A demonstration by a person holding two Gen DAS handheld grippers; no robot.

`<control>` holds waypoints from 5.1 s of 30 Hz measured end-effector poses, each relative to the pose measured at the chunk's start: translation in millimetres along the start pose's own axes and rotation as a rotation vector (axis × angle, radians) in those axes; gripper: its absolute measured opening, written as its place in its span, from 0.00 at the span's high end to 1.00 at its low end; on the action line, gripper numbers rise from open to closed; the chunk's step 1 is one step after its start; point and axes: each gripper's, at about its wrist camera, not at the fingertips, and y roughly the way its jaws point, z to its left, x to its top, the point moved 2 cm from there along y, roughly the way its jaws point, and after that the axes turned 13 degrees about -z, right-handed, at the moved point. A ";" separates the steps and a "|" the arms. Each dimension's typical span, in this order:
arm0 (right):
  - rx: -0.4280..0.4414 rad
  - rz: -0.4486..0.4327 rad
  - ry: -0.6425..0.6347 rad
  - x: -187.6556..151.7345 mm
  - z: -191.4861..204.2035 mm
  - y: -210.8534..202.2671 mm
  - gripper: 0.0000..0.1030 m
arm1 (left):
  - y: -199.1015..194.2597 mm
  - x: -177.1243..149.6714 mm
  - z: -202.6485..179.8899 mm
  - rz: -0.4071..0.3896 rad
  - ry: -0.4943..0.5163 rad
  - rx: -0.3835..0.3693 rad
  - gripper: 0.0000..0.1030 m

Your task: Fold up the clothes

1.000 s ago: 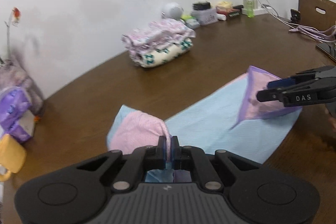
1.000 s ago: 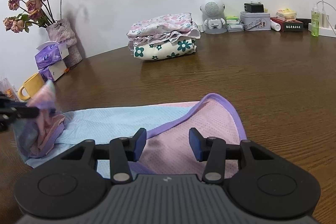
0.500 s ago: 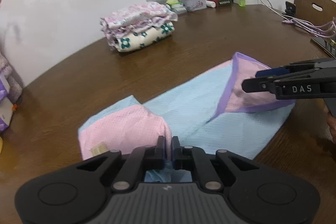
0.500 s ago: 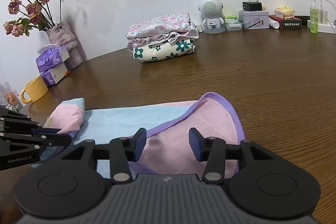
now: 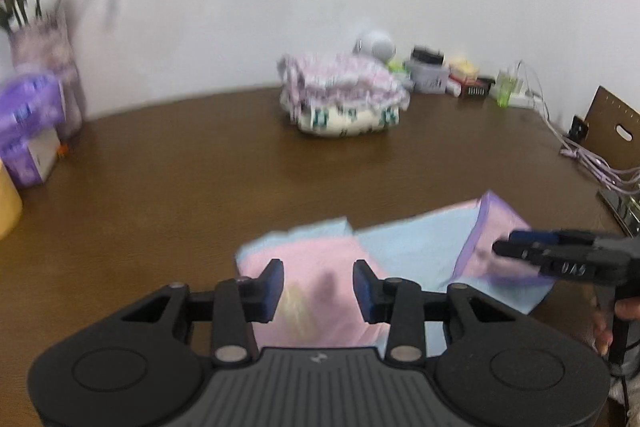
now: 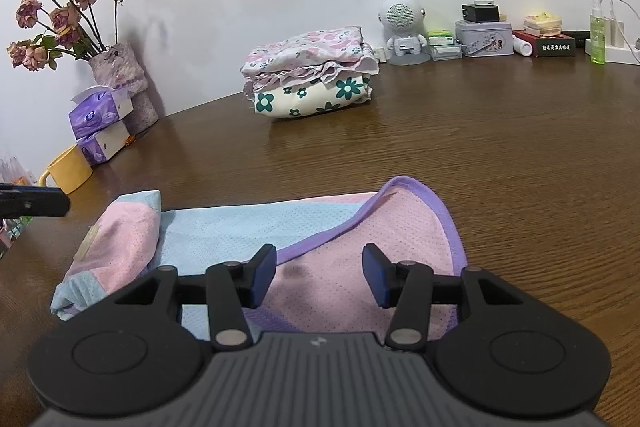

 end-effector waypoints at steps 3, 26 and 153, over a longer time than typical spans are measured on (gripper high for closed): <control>0.000 0.000 0.000 0.0 0.3 0.0 0.53 | 5.8 -11.4 -9.7 0.031 0.027 -0.062 0.66; 0.003 0.000 0.000 0.0 2.5 0.1 0.53 | 11.0 -49.2 70.2 0.110 -0.395 -0.049 0.57; 0.015 -0.002 -0.001 0.1 14.5 0.4 0.67 | -125.3 -127.6 141.8 -0.074 -0.087 0.030 0.63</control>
